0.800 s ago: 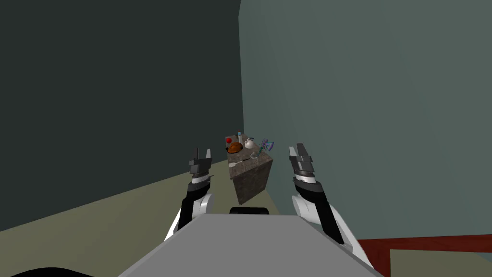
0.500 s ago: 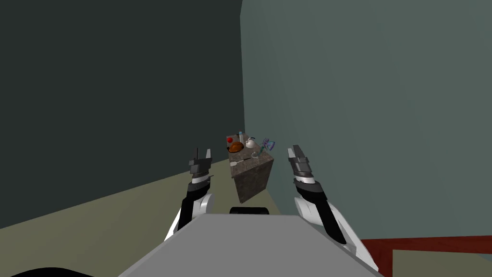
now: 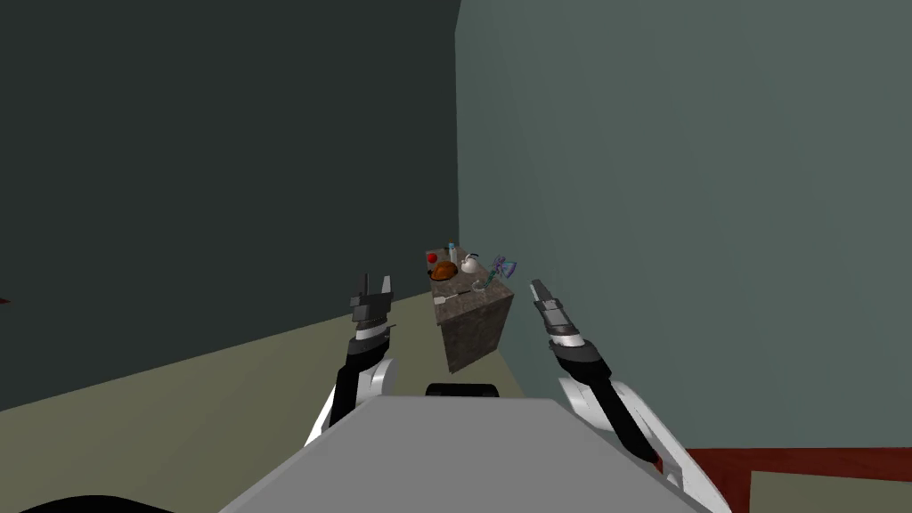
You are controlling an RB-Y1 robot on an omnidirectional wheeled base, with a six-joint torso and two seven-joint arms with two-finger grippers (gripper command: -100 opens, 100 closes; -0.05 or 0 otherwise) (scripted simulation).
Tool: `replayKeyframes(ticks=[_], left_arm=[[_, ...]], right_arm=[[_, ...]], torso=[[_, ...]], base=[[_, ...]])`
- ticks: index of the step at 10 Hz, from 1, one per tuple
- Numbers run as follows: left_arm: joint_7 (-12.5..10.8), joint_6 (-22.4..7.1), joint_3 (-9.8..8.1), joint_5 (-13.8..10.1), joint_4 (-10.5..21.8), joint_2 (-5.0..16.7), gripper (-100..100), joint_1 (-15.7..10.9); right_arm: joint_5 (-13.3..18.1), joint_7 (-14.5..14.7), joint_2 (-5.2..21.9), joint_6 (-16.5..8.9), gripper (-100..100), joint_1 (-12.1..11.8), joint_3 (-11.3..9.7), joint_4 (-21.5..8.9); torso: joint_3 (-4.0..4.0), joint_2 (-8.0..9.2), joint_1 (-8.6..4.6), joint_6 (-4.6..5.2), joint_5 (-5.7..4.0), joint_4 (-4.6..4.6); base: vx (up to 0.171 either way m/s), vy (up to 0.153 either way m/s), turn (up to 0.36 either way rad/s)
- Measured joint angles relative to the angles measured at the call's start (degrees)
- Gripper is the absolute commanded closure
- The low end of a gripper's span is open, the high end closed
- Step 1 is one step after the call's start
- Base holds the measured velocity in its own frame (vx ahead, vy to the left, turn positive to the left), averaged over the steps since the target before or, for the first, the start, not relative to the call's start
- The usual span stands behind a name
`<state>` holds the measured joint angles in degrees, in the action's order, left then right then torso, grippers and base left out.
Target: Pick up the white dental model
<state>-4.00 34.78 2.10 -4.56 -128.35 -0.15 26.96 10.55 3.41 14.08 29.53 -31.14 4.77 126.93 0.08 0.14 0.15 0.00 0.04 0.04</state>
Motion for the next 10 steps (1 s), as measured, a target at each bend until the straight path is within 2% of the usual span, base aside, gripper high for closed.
replayKeyframes(ticks=[3, 5, 7, 10], left_arm=[[0.0, 0.0, 0.00, 0.0, 0.0, 0.0, 0, 0.0], [0.0, 0.0, 0.01, 0.0, 0.0, 0.0, 0, 0.0], [0.0, 0.0, 0.00, 0.0, 0.0, 0.0, 0, 0.0], [0.0, 0.0, 0.00, 0.0, 0.0, 0.0, 0, 0.0]], right_arm=[[2.2, 0.5, 4.4, 0.1, -100, -0.9, 0.7, -3.2], [4.0, 1.0, 7.8, 0.7, -100, -1.5, 1.0, -6.6], [5.5, 1.3, 10.8, 0.0, -100, -1.9, 0.8, -8.0], [7.0, 1.8, 14.7, 0.9, -100, -2.7, 1.0, -11.4]], torso=[[0.02, 0.03, -0.02, 0.01, 0.00, 0.01], [0.00, 0.00, 0.03, -0.03, 0.01, 0.00], [-0.01, -0.02, -0.04, -0.01, -0.01, -0.01], [-0.06, -0.10, -0.06, 0.01, -0.01, -0.02]], base=[[-0.042, 0.047, 0.097], [-0.032, 0.050, 0.145], [-0.020, 0.033, 0.085], [-0.005, 0.041, 0.124]])
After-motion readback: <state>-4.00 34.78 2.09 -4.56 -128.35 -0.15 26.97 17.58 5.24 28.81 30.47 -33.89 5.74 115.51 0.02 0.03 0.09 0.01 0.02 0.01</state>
